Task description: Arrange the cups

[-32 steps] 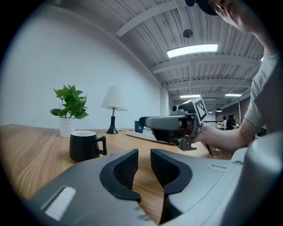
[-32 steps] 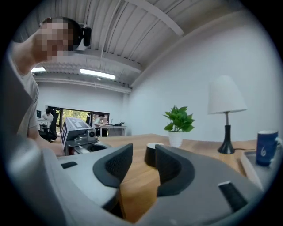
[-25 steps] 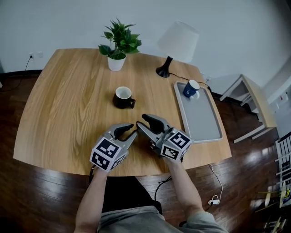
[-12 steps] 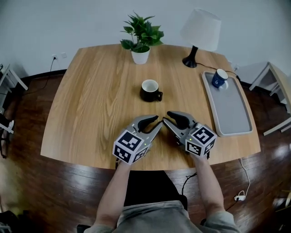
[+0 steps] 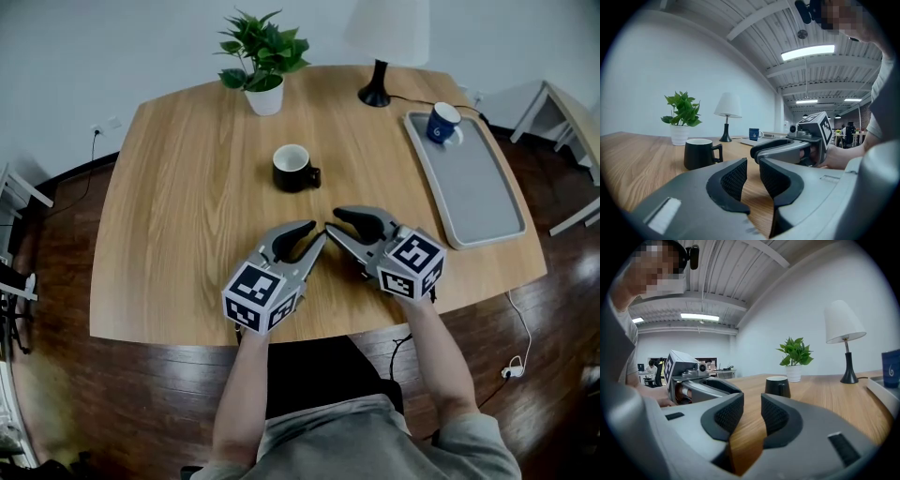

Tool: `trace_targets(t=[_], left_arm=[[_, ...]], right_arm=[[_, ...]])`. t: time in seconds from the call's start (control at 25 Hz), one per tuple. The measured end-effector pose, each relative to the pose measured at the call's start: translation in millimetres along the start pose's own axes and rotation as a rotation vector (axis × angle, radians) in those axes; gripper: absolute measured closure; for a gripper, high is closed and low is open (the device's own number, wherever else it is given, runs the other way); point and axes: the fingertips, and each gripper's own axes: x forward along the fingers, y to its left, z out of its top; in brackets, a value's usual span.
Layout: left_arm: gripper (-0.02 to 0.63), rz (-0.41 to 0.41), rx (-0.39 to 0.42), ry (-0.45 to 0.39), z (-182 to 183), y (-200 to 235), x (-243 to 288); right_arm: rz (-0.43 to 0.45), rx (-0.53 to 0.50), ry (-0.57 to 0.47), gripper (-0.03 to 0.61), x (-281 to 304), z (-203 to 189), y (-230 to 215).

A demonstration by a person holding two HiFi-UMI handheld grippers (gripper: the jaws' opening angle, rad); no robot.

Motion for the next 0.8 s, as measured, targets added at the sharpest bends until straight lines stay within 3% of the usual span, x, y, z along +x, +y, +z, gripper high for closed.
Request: trace_targets(t=[0.8], left_arm=[[0.537,-0.004,0.003,0.007,3.5,-1.8,3.2]], right_arm=[[-0.021,0.015,0.008,0.469,-2.6,2.9,-5.5]])
